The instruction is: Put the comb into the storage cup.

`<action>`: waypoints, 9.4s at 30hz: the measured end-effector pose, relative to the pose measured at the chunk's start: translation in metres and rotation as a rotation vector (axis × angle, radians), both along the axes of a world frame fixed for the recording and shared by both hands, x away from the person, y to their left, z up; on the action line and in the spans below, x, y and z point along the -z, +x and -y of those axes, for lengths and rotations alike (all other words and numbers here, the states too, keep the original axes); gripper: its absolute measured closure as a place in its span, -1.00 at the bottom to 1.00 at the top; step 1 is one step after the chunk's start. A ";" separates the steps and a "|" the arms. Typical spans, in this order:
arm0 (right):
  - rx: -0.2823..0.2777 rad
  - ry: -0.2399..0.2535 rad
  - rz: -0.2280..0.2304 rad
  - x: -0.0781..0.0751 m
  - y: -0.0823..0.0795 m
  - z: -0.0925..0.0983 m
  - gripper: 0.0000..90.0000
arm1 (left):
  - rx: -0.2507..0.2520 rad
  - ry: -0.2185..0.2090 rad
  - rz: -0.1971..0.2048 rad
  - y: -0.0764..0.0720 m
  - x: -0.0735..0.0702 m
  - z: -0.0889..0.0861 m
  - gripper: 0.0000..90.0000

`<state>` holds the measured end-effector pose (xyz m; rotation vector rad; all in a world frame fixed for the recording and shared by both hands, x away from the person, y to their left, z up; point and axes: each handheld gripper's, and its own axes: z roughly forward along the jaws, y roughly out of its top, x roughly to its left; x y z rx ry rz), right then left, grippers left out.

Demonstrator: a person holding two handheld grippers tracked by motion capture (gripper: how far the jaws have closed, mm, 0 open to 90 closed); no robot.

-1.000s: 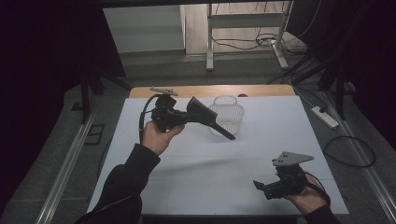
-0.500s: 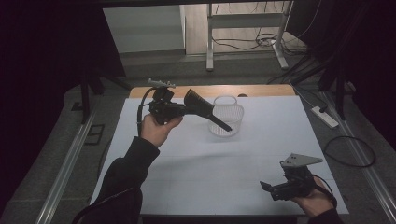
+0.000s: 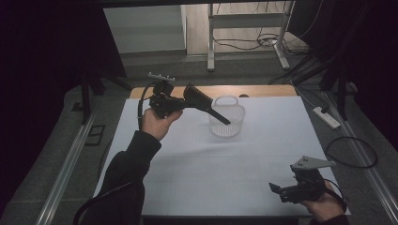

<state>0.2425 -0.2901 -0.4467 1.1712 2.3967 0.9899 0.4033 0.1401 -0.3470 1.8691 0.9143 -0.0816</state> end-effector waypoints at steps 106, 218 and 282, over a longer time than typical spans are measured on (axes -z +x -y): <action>0.137 -0.015 -0.047 -0.002 -0.014 0.025 -0.99 | -0.060 0.043 -0.135 0.067 0.084 0.063 0.84; 0.120 -0.046 -0.044 -0.002 -0.016 0.023 -0.97 | -0.102 0.381 0.152 0.031 0.086 0.038 -1.00; 0.107 -0.033 -0.018 -0.004 -0.019 0.022 -1.00 | -0.129 0.272 0.133 -0.041 0.095 -0.032 -1.00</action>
